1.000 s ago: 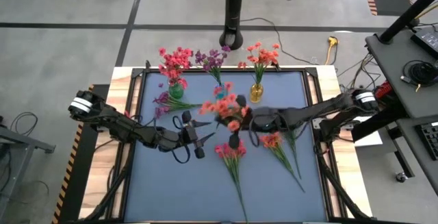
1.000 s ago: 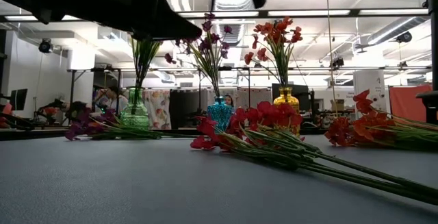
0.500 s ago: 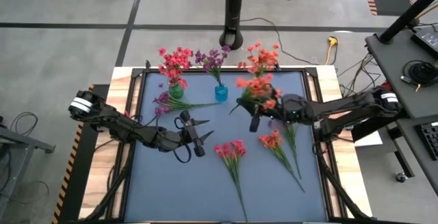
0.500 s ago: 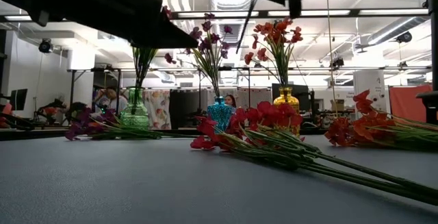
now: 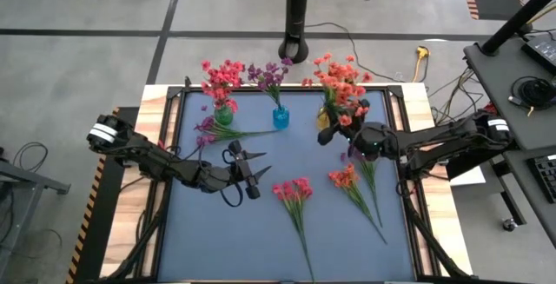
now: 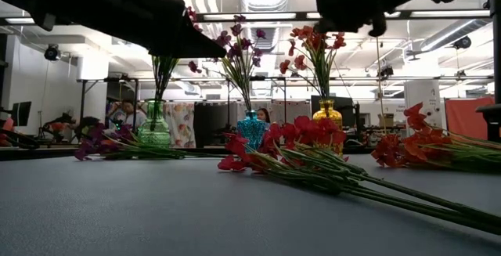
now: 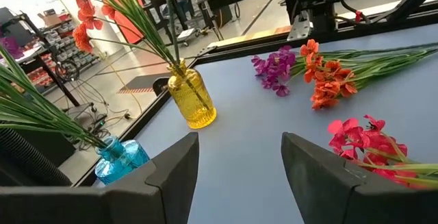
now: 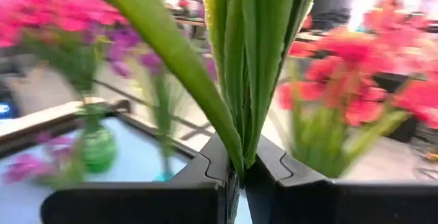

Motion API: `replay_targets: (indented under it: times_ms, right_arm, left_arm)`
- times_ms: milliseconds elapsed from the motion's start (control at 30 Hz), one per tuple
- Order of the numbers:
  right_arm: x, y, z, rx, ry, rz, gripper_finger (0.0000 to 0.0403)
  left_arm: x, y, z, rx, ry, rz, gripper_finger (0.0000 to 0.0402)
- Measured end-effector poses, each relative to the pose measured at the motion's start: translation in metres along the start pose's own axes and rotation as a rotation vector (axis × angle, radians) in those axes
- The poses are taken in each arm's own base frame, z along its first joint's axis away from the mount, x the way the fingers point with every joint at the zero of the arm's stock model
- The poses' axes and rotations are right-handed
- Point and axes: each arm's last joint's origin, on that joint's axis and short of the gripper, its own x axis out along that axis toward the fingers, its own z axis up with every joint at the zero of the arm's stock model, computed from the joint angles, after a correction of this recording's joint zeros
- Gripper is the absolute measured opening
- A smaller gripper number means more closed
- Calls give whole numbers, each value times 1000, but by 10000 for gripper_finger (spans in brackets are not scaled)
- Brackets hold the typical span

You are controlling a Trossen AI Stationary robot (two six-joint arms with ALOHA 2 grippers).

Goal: Sort flowers into vase by color
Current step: Put the top orange flower into the yellow vase

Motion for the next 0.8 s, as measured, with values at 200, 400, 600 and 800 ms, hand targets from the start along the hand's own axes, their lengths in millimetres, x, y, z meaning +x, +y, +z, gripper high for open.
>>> replay_targets:
  times_ms: [200,400,600,800]
  right_arm:
    - [-3,-5,10,17,-23,-26,18]
    - [-4,-12,24,-41,-9,-88,18]
    - [8,-23,27,-76,84,-148,18]
    - [22,-35,25,3,125,-90,18]
  left_arm:
    - [0,0,0,0,2,0,192]
    - [0,0,-1,-6,10,-1,192]
    - [0,0,-1,-8,10,-2,192]
    - [0,0,-1,-8,10,-1,192]
